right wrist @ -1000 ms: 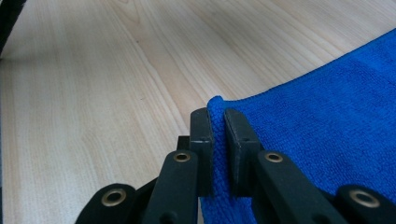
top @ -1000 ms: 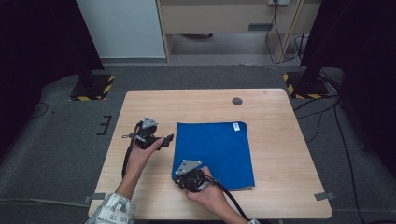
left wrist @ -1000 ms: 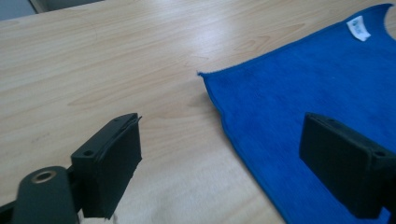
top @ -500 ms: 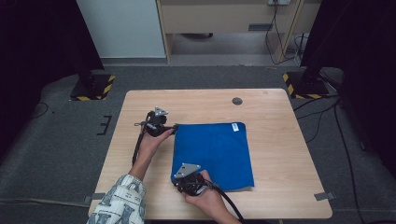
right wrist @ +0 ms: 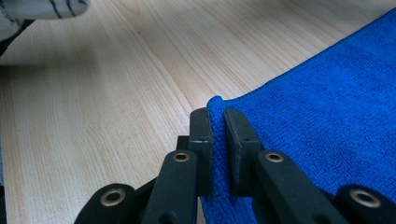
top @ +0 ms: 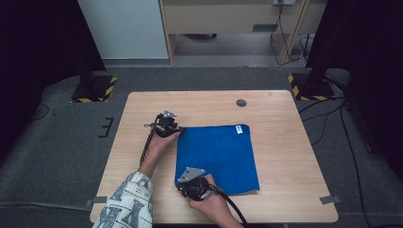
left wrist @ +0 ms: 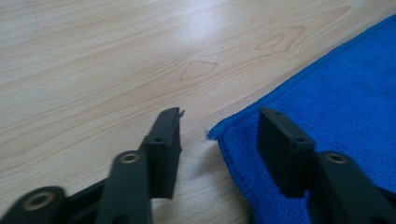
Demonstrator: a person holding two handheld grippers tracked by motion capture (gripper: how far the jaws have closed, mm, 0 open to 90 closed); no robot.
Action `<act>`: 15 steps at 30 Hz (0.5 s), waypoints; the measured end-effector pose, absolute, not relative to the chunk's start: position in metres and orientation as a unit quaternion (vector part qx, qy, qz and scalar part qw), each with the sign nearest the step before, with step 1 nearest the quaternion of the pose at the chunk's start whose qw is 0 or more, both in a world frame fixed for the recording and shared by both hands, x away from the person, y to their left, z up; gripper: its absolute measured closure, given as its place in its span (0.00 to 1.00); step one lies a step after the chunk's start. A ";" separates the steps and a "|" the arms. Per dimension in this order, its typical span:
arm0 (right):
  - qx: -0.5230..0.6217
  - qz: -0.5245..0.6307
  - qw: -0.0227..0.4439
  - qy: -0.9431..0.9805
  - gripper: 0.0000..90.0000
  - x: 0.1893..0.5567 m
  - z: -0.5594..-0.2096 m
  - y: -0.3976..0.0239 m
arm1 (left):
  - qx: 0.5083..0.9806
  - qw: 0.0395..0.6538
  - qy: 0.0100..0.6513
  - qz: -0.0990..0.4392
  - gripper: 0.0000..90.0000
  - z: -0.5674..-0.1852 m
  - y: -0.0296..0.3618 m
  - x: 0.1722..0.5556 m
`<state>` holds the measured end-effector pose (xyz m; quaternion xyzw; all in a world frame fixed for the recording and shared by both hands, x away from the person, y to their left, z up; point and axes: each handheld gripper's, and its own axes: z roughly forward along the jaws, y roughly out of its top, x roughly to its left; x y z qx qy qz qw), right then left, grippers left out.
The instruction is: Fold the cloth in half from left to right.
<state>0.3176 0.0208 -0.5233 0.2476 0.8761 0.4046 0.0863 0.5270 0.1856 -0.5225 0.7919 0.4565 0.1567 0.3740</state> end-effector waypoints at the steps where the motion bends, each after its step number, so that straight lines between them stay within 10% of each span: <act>1: 0.248 0.405 0.087 0.876 0.92 0.317 -0.523 0.021 | 0.791 0.379 0.455 0.150 0.69 -0.522 0.185 0.527; 5: 0.248 0.407 0.089 0.875 0.92 0.316 -0.521 0.020 | 0.787 0.394 0.455 0.137 0.97 -0.518 0.185 0.525; 15: 0.262 0.415 0.112 0.864 0.94 0.310 -0.512 0.021 | 0.778 0.412 0.451 0.148 0.99 -0.486 0.188 0.525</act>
